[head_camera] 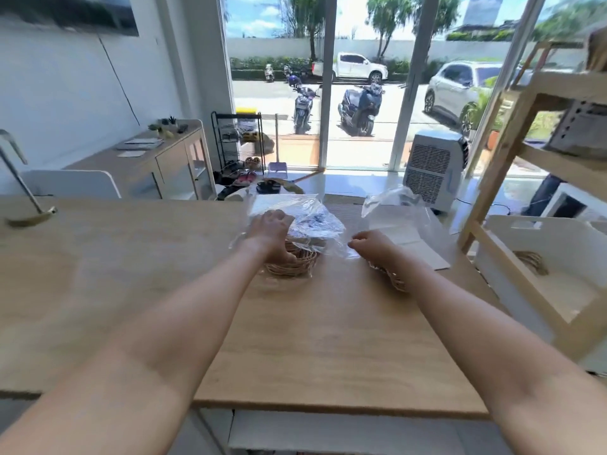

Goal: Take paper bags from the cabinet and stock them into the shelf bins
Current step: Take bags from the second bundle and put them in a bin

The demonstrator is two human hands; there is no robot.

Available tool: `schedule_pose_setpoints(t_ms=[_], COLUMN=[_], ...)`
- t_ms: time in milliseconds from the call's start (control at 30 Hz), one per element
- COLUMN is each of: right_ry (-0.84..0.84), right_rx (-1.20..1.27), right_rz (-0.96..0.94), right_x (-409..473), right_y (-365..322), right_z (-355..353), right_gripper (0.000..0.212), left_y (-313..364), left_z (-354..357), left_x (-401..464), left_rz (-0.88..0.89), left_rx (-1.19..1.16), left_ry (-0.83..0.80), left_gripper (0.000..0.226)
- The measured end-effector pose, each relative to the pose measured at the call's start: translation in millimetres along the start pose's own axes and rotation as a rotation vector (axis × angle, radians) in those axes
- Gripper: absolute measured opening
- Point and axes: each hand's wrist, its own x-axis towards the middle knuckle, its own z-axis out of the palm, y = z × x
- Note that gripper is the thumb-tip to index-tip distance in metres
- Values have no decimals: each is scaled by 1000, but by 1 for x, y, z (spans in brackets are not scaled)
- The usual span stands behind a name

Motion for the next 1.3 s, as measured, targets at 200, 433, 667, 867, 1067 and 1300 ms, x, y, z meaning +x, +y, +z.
schedule_pose_setpoints(t_ms=[200, 433, 667, 867, 1067, 1300], right_ry=[-138, -231, -146, -99, -81, -188], right_rx=[384, 906, 1194, 1158, 915, 461], right_rz=[277, 520, 388, 426, 453, 421], right_x=[45, 72, 87, 100, 113, 125], right_y=[-14, -33, -73, -88, -98, -101], right_z=[8, -2, -20, -8, 20, 51], right_gripper=[19, 22, 22, 33, 20, 71], left_y=[-12, -31, -57, -82, -107, -117], left_z=[17, 6, -15, -18, -15, -5], left_x=[28, 53, 75, 88, 95, 107], left_rz=[65, 128, 33, -195, -378, -722], left_rx=[21, -128, -314, -649, -927, -1442], left_ry=[50, 149, 340, 379, 441, 407], left_gripper=[79, 50, 41, 36, 38, 25])
